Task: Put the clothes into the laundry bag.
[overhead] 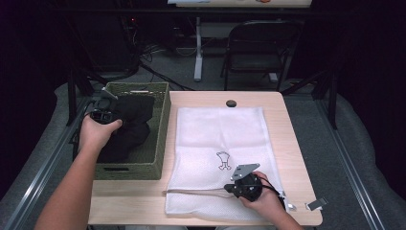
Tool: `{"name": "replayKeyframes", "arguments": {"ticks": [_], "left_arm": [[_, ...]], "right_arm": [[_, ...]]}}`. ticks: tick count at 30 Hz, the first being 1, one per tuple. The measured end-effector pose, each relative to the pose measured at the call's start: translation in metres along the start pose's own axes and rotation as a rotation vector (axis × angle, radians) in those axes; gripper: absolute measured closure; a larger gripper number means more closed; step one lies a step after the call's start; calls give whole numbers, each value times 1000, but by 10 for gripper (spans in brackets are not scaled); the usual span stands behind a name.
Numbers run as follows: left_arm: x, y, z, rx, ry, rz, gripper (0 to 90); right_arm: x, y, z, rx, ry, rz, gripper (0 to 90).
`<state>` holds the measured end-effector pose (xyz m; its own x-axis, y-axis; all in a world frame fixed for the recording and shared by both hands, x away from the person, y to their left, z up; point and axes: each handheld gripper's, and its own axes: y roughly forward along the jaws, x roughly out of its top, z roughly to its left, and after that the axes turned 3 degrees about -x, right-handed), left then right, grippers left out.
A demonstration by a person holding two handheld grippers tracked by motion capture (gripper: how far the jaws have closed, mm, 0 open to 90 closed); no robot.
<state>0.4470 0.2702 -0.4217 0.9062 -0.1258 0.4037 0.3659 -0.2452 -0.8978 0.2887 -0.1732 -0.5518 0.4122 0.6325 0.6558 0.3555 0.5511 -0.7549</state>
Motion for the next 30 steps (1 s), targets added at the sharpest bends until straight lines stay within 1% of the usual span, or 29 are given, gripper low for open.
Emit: {"name": "replayKeyframes", "arguments": {"ticks": [2, 4, 7, 15, 19, 25, 26, 27, 30], "left_arm": [[0, -1, -2, 3, 8, -4, 618], [0, -2, -4, -2, 11, -4, 618], [1, -4, -6, -3, 27, 0, 618], [2, -12, -11, -1, 63, 4, 618], [3, -14, -11, -1, 66, 1, 618], [5, -16, -9, 0, 67, -2, 618], [5, -17, -9, -2, 70, 6, 618], [5, -17, -9, -2, 70, 6, 618], [6, -17, -9, -3, 67, -1, 618]], "right_arm": [[2, -2, -1, 4, -1, -3, 899], [3, -4, -2, 7, 3, -6, 899], [4, -6, -3, 16, 8, -7, 899], [11, -8, -8, 7, -10, -12, 899], [15, -10, -12, -1, -11, -21, 899], [24, -12, -20, -19, -28, -30, 899], [25, -13, -21, -18, -25, -35, 899], [27, -12, -24, -22, -30, -34, 899], [30, -11, -28, -27, -29, -32, 899]]}}
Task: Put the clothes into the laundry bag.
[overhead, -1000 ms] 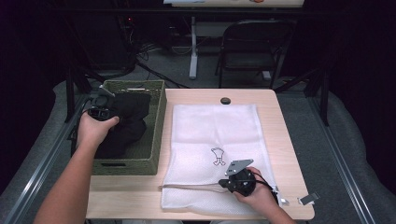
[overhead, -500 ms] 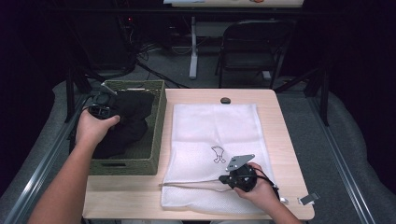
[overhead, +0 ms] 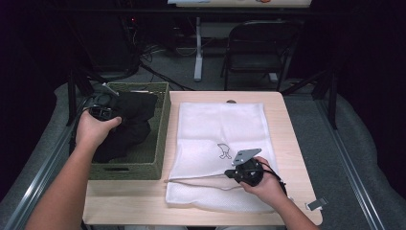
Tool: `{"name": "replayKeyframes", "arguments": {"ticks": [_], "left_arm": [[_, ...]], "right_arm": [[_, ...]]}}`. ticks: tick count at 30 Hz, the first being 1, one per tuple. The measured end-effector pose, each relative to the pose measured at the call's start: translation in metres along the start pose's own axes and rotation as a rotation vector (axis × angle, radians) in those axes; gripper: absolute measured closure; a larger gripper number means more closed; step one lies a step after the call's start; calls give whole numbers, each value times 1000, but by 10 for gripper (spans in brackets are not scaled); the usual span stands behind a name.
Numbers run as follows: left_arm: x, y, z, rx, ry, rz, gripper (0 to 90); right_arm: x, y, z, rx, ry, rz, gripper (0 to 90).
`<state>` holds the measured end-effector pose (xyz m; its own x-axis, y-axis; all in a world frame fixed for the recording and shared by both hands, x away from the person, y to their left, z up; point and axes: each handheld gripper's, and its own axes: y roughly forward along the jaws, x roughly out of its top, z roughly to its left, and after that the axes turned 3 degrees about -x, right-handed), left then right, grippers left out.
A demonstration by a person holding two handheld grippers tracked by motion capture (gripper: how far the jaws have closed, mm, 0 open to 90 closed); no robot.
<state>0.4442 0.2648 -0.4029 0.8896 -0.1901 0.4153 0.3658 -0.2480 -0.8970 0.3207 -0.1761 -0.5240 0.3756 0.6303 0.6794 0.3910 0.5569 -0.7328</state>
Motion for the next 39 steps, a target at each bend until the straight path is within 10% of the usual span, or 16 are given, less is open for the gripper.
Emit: {"name": "replayKeyframes", "arguments": {"ticks": [39], "left_arm": [[-9, -22, -5, -35, 37, -9, 618]], "right_arm": [[42, -30, -36, -59, -29, -75, 900]]}}
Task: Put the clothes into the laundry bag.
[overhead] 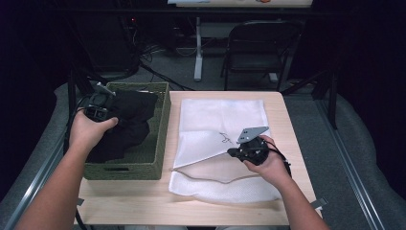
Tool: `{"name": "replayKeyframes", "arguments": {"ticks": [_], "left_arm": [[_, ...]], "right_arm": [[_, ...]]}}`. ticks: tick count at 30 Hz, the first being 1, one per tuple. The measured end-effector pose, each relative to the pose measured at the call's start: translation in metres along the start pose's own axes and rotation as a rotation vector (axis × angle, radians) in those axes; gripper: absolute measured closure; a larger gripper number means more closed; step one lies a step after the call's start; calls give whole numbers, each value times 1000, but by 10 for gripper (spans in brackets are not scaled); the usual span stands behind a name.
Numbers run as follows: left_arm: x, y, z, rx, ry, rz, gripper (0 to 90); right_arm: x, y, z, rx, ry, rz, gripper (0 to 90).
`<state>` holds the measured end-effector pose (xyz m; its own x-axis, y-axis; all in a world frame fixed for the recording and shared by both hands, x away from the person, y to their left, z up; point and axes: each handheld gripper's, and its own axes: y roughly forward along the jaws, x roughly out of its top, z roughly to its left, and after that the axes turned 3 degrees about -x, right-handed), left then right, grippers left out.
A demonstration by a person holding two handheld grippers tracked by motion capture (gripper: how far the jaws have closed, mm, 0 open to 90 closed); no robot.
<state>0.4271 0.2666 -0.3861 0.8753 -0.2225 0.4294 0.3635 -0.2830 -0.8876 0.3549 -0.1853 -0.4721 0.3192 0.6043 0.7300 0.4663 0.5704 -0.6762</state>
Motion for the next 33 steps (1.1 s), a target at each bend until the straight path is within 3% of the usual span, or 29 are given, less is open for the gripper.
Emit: {"name": "replayKeyframes", "arguments": {"ticks": [14, 25, 33], "left_arm": [[-3, -6, -4, -6, 14, 0, 618], [-3, -10, -8, -11, 47, 10, 619], [-3, -15, -12, -15, 60, 10, 619]], "right_arm": [[15, -10, -6, -23, -13, -47, 900], [23, -16, -11, -32, 7, -94, 900], [20, -14, -10, -36, 13, -88, 900]]}}
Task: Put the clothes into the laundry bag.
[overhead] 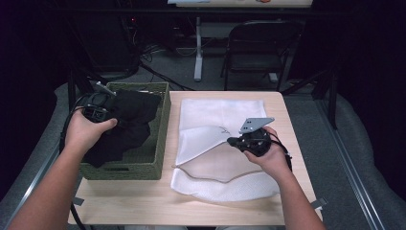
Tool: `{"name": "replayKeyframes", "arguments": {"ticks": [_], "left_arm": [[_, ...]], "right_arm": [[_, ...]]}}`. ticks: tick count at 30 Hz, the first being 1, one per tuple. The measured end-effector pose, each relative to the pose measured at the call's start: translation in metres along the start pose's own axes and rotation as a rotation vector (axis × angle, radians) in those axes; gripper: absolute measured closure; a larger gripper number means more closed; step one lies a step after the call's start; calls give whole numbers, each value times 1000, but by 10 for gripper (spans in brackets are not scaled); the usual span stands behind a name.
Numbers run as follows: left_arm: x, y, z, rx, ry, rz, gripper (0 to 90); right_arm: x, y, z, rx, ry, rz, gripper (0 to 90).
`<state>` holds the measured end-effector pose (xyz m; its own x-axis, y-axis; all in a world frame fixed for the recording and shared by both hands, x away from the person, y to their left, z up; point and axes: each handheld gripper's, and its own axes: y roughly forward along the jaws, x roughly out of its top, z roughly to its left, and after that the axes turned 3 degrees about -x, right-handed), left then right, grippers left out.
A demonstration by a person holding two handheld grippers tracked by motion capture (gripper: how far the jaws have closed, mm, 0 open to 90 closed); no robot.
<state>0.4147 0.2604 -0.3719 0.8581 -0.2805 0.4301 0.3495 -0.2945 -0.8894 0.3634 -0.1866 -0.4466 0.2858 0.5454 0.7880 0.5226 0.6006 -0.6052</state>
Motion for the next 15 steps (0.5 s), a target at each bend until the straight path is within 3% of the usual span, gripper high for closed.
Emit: {"name": "replayKeyframes", "arguments": {"ticks": [8, 14, 15], "left_arm": [[-2, -5, -7, -25, 43, 10, 618], [-3, -10, -17, -33, 82, 12, 618], [-4, -12, -21, -39, 104, 13, 619]], "right_arm": [[-1, 1, 0, 3, 3, 2, 900], [-2, 0, 0, 4, 4, 1, 900], [-2, 0, 0, 5, 5, 1, 900]]}}
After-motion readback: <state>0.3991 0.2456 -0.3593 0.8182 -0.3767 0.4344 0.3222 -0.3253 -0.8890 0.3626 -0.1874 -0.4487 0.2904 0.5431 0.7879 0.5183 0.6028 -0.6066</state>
